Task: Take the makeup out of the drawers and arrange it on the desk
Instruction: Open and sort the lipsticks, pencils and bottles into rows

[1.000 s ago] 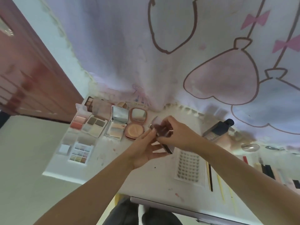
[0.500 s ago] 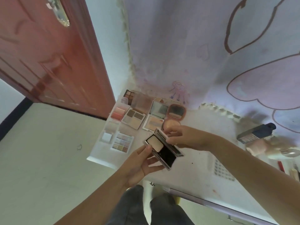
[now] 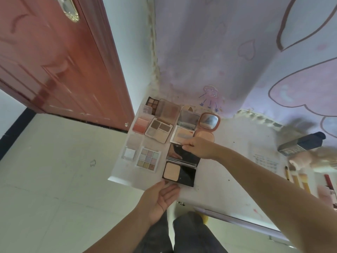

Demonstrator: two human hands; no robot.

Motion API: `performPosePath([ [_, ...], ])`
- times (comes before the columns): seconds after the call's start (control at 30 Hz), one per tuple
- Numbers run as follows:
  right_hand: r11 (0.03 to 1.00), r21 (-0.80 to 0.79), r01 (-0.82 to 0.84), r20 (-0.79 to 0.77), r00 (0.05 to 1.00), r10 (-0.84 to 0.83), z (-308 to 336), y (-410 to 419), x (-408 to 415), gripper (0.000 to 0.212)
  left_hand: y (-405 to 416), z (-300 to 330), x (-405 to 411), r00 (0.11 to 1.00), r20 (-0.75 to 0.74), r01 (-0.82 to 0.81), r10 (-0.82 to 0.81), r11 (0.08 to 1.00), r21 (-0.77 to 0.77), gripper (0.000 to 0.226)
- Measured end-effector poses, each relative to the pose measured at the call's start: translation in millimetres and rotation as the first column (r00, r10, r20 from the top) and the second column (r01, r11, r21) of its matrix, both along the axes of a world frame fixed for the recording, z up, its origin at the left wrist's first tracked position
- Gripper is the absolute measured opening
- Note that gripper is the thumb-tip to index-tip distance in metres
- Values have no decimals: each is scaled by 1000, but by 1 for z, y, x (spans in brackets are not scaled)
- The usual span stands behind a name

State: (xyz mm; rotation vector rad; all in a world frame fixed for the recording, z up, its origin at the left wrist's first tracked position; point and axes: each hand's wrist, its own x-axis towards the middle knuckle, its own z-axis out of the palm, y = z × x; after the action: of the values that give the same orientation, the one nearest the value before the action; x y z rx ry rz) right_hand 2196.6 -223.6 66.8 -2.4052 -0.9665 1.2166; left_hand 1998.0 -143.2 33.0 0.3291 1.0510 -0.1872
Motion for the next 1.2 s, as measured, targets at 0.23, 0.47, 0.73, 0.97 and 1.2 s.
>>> performPosePath([
  [0.23, 994, 107, 21, 34, 999, -25, -10, 7, -6, 21, 2, 18, 4, 994, -93, -52, 56, 998, 41, 20],
  [0.47, 904, 190, 382, 115, 906, -407, 17, -66, 7, 32, -44, 42, 25, 959, -64, 284, -277, 937, 204, 21],
  [0.73, 605, 64, 793, 184, 587, -788, 10, -241, -3, 41, -155, 34, 133, 396, -226, 615, -890, 74, 785, 37],
  [0.97, 496, 130, 859, 44, 494, -868, -7, -262, -8, 45, -226, 2, 176, 311, -503, 645, -806, -210, 735, 42],
  [1.2, 45, -43, 998, -640, 7, -768, -14, -262, 7, 33, -230, 4, 171, 313, -741, 721, -594, -359, 592, 107],
])
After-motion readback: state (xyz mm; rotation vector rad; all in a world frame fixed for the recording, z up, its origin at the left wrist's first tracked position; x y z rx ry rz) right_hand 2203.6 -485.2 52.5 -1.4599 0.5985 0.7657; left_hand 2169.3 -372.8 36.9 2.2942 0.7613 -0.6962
